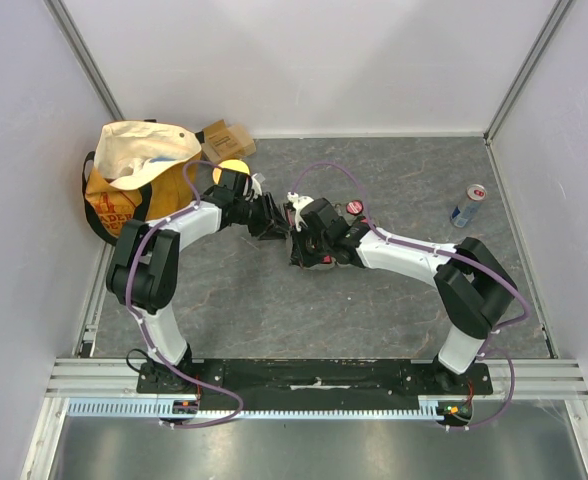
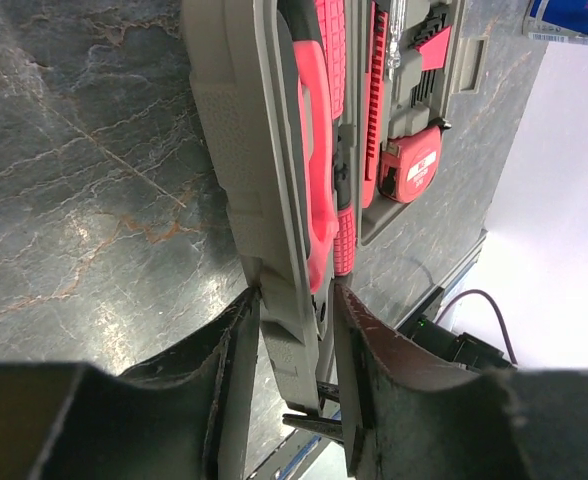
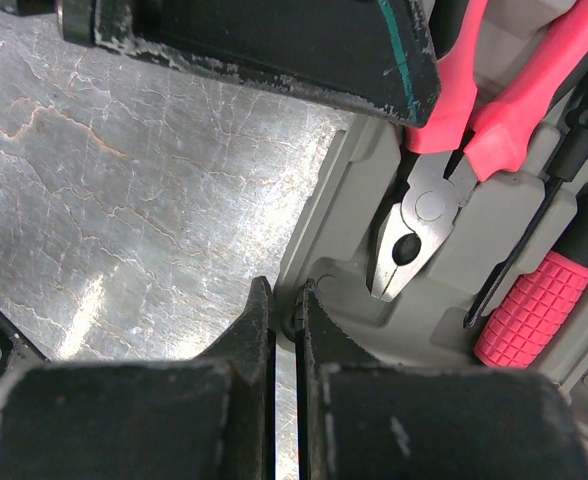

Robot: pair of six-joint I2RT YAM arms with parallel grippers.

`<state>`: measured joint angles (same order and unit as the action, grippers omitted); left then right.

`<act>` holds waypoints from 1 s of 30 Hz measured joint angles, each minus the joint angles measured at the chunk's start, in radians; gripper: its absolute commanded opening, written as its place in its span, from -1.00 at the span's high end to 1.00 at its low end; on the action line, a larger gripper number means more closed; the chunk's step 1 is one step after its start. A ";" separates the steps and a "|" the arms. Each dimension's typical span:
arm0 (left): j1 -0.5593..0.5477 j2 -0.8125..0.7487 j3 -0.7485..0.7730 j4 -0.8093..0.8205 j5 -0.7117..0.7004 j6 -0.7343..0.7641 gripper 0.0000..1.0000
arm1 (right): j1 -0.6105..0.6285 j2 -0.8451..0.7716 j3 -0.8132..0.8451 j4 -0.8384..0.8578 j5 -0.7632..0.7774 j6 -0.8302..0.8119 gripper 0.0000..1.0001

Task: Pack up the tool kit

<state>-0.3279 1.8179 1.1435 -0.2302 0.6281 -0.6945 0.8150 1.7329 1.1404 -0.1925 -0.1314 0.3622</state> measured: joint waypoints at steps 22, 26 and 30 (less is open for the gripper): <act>-0.015 0.050 0.026 -0.023 -0.061 0.018 0.16 | 0.011 0.000 0.048 0.052 -0.081 0.020 1.00; -0.015 0.050 0.040 -0.036 -0.064 0.006 0.40 | 0.011 0.000 0.059 0.046 -0.070 0.038 0.86; -0.021 0.050 0.071 -0.076 -0.082 0.015 0.52 | 0.016 0.000 0.070 0.031 -0.035 0.051 0.18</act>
<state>-0.3492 1.8675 1.2148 -0.3058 0.5461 -0.6796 0.8307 1.7332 1.2102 -0.1612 -0.1665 0.4133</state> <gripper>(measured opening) 0.394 0.189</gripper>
